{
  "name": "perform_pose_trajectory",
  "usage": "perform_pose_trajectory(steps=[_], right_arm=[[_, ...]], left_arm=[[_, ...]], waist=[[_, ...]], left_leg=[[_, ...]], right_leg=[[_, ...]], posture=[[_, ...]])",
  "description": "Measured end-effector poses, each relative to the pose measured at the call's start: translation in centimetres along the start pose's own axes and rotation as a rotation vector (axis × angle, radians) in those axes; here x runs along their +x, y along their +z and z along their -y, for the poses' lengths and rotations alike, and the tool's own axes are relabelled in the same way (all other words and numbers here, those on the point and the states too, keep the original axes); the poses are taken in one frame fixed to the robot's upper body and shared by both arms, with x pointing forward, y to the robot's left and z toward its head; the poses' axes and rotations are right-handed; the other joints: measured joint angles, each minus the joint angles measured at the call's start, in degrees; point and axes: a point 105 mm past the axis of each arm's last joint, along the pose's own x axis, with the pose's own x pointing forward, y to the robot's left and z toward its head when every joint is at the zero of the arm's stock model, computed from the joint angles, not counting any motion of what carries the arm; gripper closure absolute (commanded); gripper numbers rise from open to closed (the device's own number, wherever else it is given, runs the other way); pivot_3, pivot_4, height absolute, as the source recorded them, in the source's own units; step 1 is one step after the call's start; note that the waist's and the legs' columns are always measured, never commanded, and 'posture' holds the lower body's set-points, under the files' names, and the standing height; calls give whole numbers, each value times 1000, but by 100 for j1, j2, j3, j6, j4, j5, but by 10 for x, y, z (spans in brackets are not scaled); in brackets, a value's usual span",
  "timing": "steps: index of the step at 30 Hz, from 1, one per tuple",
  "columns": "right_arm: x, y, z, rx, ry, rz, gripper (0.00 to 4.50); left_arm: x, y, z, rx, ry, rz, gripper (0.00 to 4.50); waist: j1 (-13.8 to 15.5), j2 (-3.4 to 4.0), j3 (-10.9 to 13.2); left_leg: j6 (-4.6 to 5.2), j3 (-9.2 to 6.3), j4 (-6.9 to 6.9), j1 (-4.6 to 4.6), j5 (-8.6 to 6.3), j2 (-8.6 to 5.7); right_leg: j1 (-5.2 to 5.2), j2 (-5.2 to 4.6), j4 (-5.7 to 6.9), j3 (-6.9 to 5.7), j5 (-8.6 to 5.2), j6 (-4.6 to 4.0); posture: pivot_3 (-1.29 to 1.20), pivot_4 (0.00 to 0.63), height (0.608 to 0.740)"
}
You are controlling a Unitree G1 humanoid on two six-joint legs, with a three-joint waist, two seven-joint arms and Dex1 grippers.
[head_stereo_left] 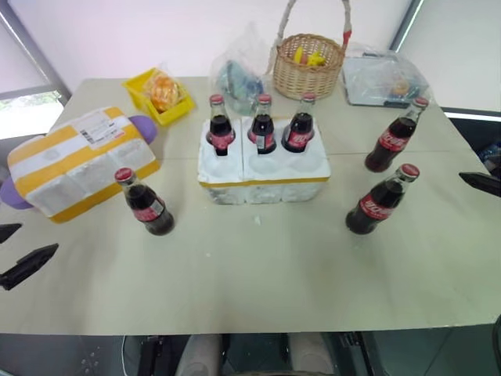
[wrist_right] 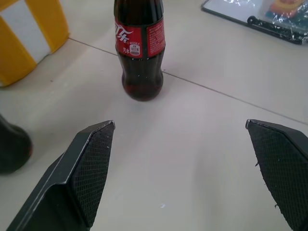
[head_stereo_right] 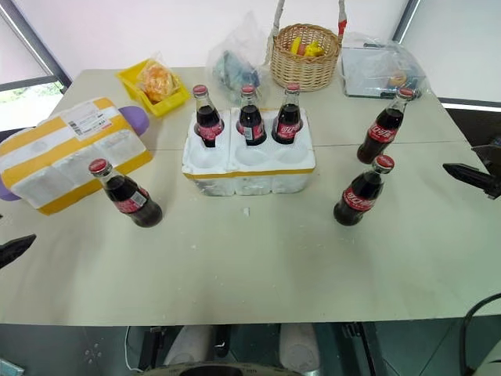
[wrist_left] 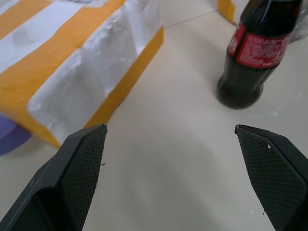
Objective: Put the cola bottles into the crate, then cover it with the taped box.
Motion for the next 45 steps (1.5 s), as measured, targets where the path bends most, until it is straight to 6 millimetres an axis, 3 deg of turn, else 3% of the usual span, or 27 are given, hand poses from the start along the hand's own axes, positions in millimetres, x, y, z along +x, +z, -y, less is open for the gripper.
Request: perform_pose_trajectory(steps=[4, 7, 13, 23, 31, 36, 45], right_arm=[[-18, -7, -28, 2, 176, -57, 0], [-31, -5, -56, 5, 283, -86, 0], [-56, 7, -109, -6, 380, -109, 0], [-57, 34, -191, -36, 603, -44, 0], [-48, 48, -221, -71, 712, 34, 0], [-43, 48, -225, -60, 730, 46, 0], [-47, 47, -232, -36, 754, 62, 0]], left_arm=[[36, 10, 11, 11, -122, 25, 46], [52, 15, 14, 11, -167, 39, 46], [70, 15, 19, 5, -228, 41, 46], [86, 25, 26, 13, -286, 65, 46], [99, 29, 42, 26, -354, 67, 46], [110, 27, 62, 25, -420, 67, 46], [130, 31, 76, 27, -453, 104, 46]], waist=[[89, 8, -3], [141, 11, -6], [202, 1, -10], [360, -20, -19], [470, -38, -14], [463, -43, -15], [455, -48, -16]], left_leg=[[1, 0, 3, 6, 1, 3], [1, 0, 2, 7, 0, 6], [1, 0, 5, 7, -1, 8], [-1, 2, 12, 4, -2, 17], [-1, 3, 9, -3, -2, 14], [-1, 2, 10, -3, -2, 14], [0, -1, 12, -3, -1, 12]], right_leg=[[4, 4, 7, 0, 0, 5], [3, 7, 11, 4, -2, 13], [8, 7, 10, 2, -12, 20], [20, 0, -5, -13, -8, 25], [21, -4, -16, -18, -3, 18], [22, -4, -17, -18, -3, 18], [24, -1, -15, -22, -2, 20]], posture=[[0, 150, 737], [0, 150, 737], [0, 150, 737], [0, 150, 737], [0, 150, 737], [0, 150, 737], [0, 150, 737]])
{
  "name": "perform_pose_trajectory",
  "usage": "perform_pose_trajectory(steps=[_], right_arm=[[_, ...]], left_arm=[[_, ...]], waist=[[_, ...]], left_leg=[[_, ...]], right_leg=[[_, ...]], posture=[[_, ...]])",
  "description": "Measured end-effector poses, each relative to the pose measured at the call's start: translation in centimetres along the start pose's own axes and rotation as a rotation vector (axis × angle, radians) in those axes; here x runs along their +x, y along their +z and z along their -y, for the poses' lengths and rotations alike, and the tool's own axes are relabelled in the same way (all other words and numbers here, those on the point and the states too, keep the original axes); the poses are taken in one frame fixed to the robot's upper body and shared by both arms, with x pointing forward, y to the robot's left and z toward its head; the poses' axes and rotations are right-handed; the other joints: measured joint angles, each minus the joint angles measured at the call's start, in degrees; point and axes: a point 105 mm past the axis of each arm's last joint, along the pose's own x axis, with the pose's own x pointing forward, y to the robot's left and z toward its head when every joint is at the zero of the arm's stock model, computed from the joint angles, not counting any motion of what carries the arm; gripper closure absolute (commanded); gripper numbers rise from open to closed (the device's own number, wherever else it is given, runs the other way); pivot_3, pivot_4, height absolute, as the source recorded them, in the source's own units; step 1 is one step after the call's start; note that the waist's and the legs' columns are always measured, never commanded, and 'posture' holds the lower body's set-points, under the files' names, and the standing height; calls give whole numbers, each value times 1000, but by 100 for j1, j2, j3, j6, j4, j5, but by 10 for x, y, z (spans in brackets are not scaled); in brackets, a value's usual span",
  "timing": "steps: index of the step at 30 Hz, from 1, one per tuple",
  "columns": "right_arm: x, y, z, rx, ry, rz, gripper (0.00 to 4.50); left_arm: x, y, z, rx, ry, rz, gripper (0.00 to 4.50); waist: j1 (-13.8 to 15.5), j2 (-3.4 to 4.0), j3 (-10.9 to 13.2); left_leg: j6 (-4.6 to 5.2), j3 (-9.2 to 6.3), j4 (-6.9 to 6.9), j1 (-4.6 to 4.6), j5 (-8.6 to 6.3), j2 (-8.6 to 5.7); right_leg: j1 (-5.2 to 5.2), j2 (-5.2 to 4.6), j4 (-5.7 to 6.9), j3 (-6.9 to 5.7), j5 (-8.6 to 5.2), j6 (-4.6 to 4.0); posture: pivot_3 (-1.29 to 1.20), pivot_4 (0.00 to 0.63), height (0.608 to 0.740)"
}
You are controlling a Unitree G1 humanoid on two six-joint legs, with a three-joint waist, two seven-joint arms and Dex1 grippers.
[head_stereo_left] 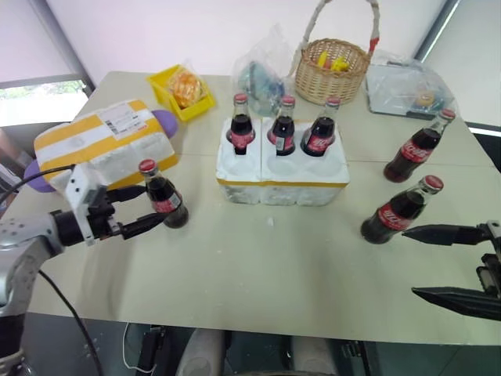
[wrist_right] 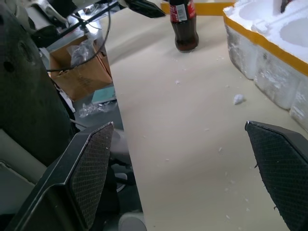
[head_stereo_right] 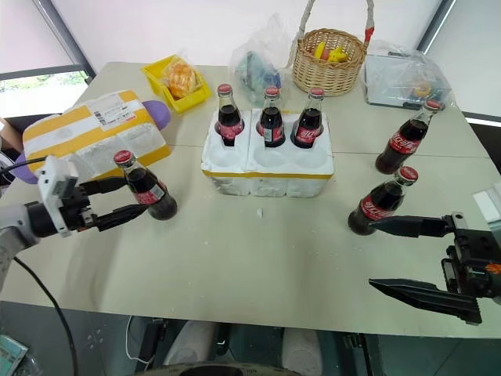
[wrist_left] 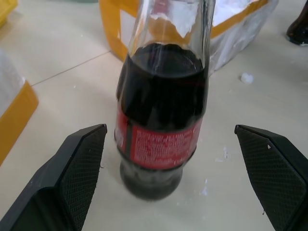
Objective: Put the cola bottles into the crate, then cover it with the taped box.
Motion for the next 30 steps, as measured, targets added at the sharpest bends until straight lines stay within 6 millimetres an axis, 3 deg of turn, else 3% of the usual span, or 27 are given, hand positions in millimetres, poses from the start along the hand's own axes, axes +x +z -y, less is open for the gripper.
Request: perform_pose_trajectory(steps=[12, 15, 17, 23, 26, 30], right_arm=[[1, 3, -3, 2, -4, 31, 0], [1, 4, -3, 5, -7, 35, 0], [1, 2, -4, 13, -10, 33, 0], [-1, 5, -4, 3, -22, 44, 0], [-1, 8, -3, -14, -36, 58, 0], [-1, 10, 0, -36, -68, 78, 0]], left_arm=[[33, -1, -12, 16, -8, 41, 46], [36, -1, -9, 13, -31, 44, 823], [35, 0, -8, 4, -46, 50, 1818], [29, 3, -5, -28, -82, 10, 1826], [28, 19, -2, -35, -135, -1, 1826], [32, 64, -3, 14, -178, 61, 1826]], waist=[[-3, -11, 3], [-1, -11, 3], [6, -12, 3], [-2, -21, 8], [10, -38, 20], [63, -51, 26]], left_leg=[[0, -1, -2, 0, 0, -2], [1, -2, -2, 0, 0, -2], [0, -3, -2, 0, 0, -2], [0, -3, -4, -2, 0, -2], [0, -13, -1, -9, 0, -1], [0, -20, 6, -20, 0, -4]], right_leg=[[2, -1, -2, -2, 1, 4], [2, 0, -2, -2, 0, 5], [2, 0, -2, -4, 0, 5], [1, 0, -5, -4, -1, 6], [-2, 1, -3, -11, -1, 5], [-1, 0, -5, -18, 0, 9]], posture=[[0, 150, 737], [0, 150, 737], [0, 150, 737], [0, 150, 737], [0, 150, 737], [0, 150, 737]])
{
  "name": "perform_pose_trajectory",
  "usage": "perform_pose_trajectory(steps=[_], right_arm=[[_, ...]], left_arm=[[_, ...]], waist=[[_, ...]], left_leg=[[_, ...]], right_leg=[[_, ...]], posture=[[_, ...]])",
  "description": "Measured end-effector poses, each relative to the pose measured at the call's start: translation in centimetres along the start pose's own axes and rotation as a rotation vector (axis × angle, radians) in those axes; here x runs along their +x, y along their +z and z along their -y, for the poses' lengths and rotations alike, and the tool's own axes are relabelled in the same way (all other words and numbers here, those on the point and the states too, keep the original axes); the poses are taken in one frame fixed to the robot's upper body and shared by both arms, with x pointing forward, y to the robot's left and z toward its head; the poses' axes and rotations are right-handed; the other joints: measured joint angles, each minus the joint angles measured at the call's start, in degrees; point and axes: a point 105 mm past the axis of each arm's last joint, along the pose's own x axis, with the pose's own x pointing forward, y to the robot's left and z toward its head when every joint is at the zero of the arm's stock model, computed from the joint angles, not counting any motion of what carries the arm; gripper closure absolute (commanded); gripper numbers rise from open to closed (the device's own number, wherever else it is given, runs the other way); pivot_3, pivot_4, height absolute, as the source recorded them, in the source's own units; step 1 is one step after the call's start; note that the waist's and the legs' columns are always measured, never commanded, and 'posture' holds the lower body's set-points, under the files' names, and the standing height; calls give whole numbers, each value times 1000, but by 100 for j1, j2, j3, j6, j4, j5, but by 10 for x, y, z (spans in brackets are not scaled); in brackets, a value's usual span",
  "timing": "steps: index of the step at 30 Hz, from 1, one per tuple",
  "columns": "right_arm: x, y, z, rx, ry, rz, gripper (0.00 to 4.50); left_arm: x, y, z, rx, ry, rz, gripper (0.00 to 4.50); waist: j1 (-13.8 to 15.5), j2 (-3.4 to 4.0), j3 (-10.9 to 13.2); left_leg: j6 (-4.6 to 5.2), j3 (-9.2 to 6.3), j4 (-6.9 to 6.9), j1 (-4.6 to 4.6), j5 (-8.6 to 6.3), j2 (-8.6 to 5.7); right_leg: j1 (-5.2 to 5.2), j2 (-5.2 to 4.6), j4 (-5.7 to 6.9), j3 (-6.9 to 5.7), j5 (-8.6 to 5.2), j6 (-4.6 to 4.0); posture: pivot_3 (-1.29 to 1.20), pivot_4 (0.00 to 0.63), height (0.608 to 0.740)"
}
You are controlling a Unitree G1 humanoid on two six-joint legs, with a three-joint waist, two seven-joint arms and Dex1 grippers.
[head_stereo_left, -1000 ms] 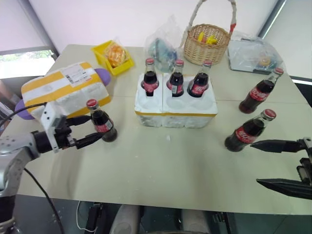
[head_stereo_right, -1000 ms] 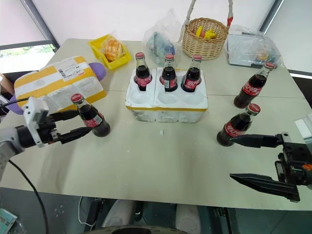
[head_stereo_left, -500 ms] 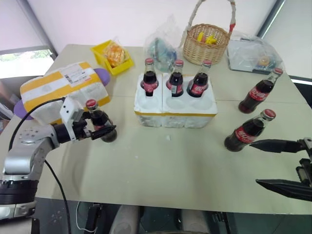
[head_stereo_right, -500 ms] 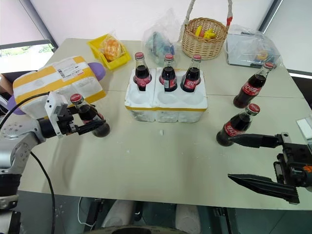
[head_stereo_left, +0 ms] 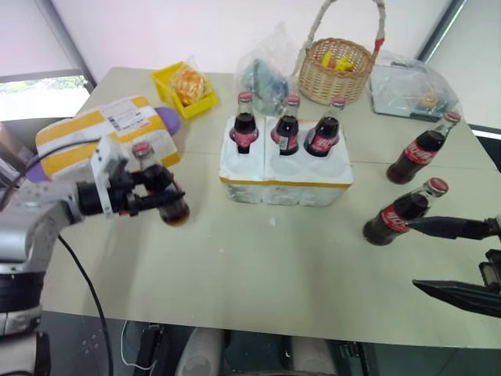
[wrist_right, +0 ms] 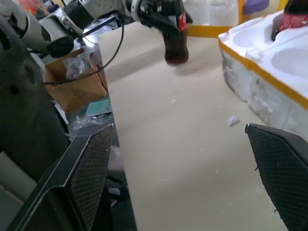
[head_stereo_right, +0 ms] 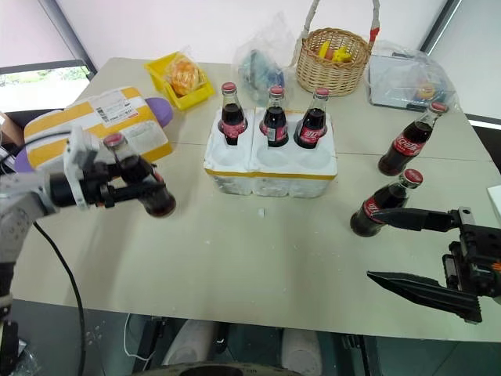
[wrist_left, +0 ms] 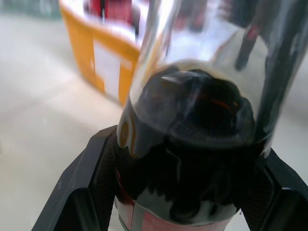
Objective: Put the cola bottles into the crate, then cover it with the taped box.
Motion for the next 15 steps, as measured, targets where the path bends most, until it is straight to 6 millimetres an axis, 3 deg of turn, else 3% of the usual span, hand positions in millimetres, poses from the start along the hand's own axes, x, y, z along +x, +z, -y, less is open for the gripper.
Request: perform_pose_trajectory(steps=[3, 8, 11, 15], right_arm=[[0, -2, 1, 6, -17, 12, 0], [-1, -6, -1, 35, -41, 36, 0], [0, -7, -4, 44, -45, 36, 0], [-2, -9, -6, 59, -74, 45, 0]], left_arm=[[8, 39, 1, 66, -35, 67, 1826], [30, 84, -1, 92, -99, 175, 1826], [50, 96, -1, 109, -159, 190, 1826], [78, 89, -3, 82, -218, 166, 1826]], waist=[[32, -3, 2], [90, -10, 6], [83, -11, 7], [76, -16, 10]], left_leg=[[1, 1, -2, -5, 0, -5], [2, -5, -1, -7, 1, -7], [2, -4, 1, -9, 1, -11], [2, -3, 1, -11, 1, -10]], right_leg=[[-2, -1, -2, 1, 8, 27], [-2, 3, 2, -3, 10, 41], [0, 0, -1, -2, 12, 45], [-4, 0, -1, -1, 13, 46]], posture=[[0, 150, 737], [0, 150, 737], [0, 150, 737], [0, 150, 737]])
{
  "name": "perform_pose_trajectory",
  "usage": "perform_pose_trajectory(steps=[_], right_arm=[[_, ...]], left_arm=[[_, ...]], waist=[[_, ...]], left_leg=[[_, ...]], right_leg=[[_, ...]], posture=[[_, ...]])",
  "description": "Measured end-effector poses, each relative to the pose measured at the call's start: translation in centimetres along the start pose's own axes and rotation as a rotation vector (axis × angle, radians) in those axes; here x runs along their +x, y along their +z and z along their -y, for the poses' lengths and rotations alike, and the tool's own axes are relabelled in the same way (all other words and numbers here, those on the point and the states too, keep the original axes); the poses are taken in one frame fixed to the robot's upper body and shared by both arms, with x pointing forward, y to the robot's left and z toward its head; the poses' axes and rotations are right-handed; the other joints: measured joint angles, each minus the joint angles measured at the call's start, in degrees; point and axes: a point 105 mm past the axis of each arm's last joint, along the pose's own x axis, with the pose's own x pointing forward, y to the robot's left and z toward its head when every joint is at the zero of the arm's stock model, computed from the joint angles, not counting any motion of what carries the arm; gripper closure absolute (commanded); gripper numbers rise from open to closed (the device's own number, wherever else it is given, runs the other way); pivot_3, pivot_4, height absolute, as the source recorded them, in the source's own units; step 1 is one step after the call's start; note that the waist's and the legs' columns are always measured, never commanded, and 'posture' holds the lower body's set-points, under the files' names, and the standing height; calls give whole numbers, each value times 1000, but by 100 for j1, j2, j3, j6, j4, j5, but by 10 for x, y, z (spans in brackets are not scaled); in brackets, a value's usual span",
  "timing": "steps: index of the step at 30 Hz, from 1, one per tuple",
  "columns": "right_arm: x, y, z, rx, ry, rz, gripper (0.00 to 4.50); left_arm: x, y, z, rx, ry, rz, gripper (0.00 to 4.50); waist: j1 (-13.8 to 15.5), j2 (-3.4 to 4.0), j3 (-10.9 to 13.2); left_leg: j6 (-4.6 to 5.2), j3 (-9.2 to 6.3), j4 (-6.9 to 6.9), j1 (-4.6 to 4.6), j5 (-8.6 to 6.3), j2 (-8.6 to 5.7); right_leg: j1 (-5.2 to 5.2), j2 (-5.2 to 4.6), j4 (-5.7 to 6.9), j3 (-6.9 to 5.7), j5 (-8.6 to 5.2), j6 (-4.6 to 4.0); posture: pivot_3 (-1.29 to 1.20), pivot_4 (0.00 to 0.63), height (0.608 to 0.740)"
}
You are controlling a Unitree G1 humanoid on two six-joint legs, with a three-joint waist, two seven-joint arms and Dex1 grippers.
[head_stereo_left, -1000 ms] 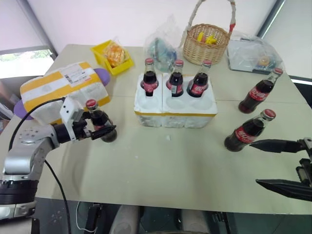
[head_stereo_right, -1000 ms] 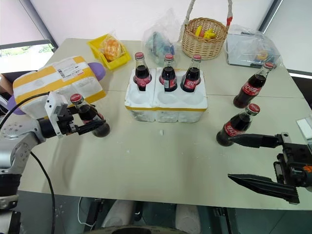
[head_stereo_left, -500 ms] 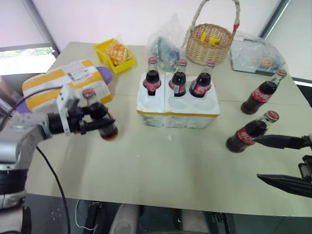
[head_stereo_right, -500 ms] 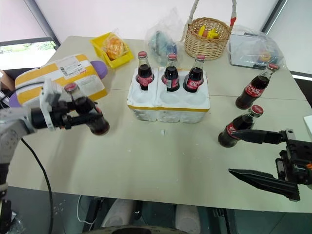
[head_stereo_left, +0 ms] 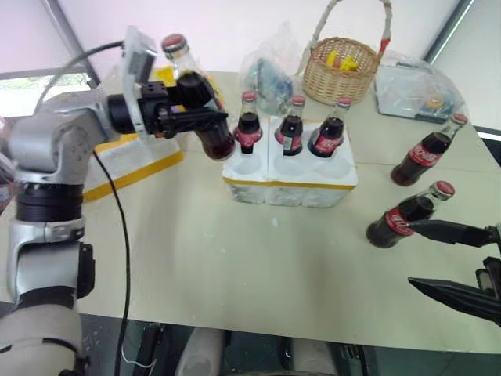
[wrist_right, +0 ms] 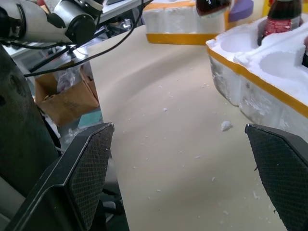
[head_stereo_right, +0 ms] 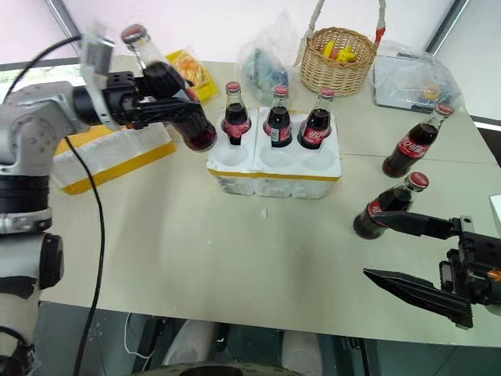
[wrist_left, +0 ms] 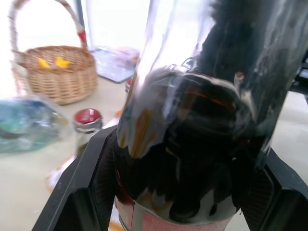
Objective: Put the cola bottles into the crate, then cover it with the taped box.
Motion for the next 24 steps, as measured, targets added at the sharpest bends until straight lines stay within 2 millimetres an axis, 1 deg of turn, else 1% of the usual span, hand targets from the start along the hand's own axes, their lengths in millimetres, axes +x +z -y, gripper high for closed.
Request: perform_pose_trajectory(steps=[3, 6, 9, 12, 16, 19, 21, 22, 23, 24], right_arm=[[0, -1, -4, 8, -5, 0, 0], [-2, 0, -6, 3, -19, 3, 0], [-2, 0, -8, 3, -20, 9, 0], [-2, 2, -10, -5, -18, 14, 0], [-3, 3, -10, -6, -31, 17, 0], [-3, 4, -10, -7, -33, 23, 0], [-3, 4, -10, -7, -30, 27, 0], [-3, 4, -10, -7, -30, 28, 0], [-3, 4, -10, -9, -31, 28, 0], [-3, 5, -10, -11, -32, 28, 0]], left_arm=[[14, -10, -4, 6, -31, -30, 1826], [20, -21, -10, 6, -38, -42, 1826], [29, -26, -12, 17, -55, -42, 1826], [36, -34, -12, 23, -68, -55, 1826], [48, -50, -12, -29, -77, -71, 1826], [53, -59, -10, 10, -89, -125, 1826], [52, -66, -9, 41, -95, -150, 783], [52, -69, -8, 49, -100, -154, 482], [51, -70, -7, 60, -104, -156, 37], [51, -70, -7, 68, -105, -159, 37]], waist=[[-16, -2, 2], [-7, -2, 2], [4, -3, 3], [0, -4, 3], [4, -5, 4], [-7, -6, 4], [-7, -6, 4], [-6, -6, 4], [1, -6, 4], [4, -6, 4]], left_leg=[[0, 0, -3, -3, 0, 1], [0, -1, -3, -10, 0, 1], [0, -2, 2, -14, 0, -1], [0, -2, 6, -15, 0, -1], [1, -4, 8, -19, 0, -1], [1, -3, 6, -29, 0, -2], [1, -3, 3, -34, 1, -2], [1, -3, 3, -34, 1, -2], [1, -4, 4, -37, 1, -1], [1, -5, 6, -37, 1, -1]], right_leg=[[-5, 1, -1, 0, 0, 0], [-11, 1, 0, -1, 0, 1], [-10, 0, -1, -1, 2, 5], [-9, -1, -1, -1, 6, 10], [-11, -1, -1, -1, 7, 11], [-23, -1, -1, -1, 7, 12], [-30, 0, 1, -1, 7, 12], [-32, 0, 2, -1, 7, 12], [-33, 0, 3, -1, 7, 12], [-33, 0, 3, -2, 7, 12]], posture=[[0, 150, 737], [0, 150, 737], [0, 150, 737], [0, 150, 737], [0, 150, 737], [0, 150, 737], [0, 150, 737], [0, 150, 737], [0, 150, 737], [0, 150, 737]])
